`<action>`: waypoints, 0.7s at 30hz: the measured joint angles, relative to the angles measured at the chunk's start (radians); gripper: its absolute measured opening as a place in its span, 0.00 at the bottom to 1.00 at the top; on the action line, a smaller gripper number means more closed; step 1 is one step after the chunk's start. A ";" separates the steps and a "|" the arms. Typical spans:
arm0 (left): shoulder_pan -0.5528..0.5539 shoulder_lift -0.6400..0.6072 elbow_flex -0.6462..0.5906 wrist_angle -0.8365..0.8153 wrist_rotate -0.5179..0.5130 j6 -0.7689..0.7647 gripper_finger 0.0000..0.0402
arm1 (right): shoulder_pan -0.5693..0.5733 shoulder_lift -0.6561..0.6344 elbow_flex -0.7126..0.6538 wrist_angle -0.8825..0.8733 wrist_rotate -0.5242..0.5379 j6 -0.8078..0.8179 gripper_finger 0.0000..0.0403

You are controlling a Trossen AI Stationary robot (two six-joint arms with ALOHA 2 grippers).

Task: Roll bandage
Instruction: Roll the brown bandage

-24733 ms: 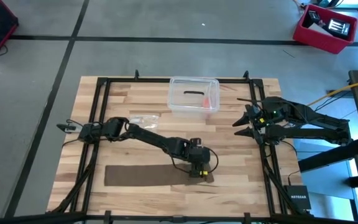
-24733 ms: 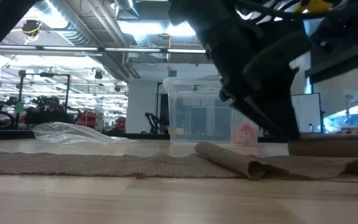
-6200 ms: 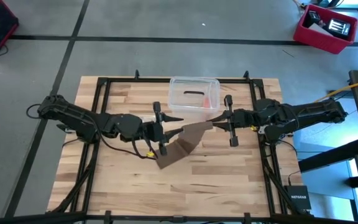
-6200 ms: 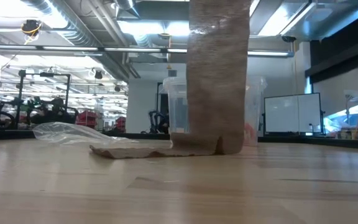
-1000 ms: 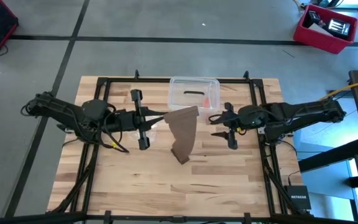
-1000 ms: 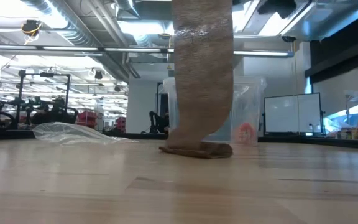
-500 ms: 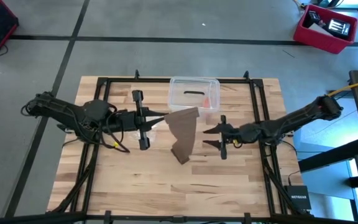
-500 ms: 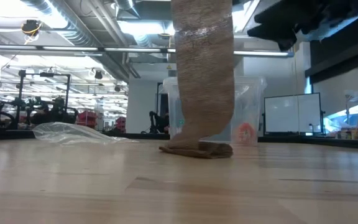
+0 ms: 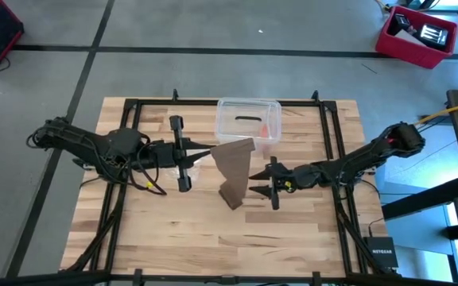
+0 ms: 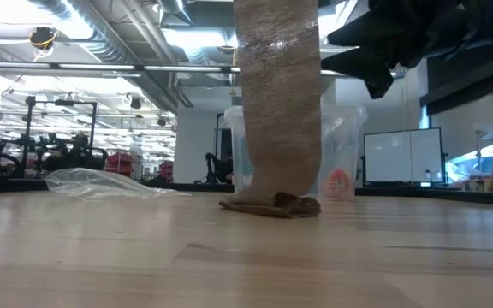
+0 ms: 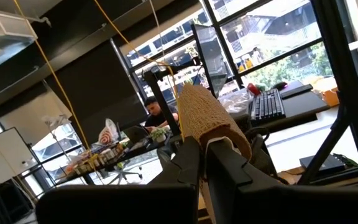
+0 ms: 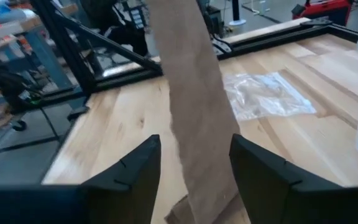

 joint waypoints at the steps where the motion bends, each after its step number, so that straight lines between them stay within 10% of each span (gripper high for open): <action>1: 0.000 0.000 0.000 -0.005 0.000 -0.004 0.01 | 0.000 0.013 0.006 -0.004 0.000 0.000 0.50; 10: 0.000 0.000 0.000 -0.012 0.000 -0.007 0.01 | -0.001 0.097 0.066 -0.001 -0.008 -0.080 0.62; 21: 0.000 0.000 0.000 -0.012 0.001 -0.014 0.01 | -0.001 0.184 0.076 0.195 0.054 -0.328 0.49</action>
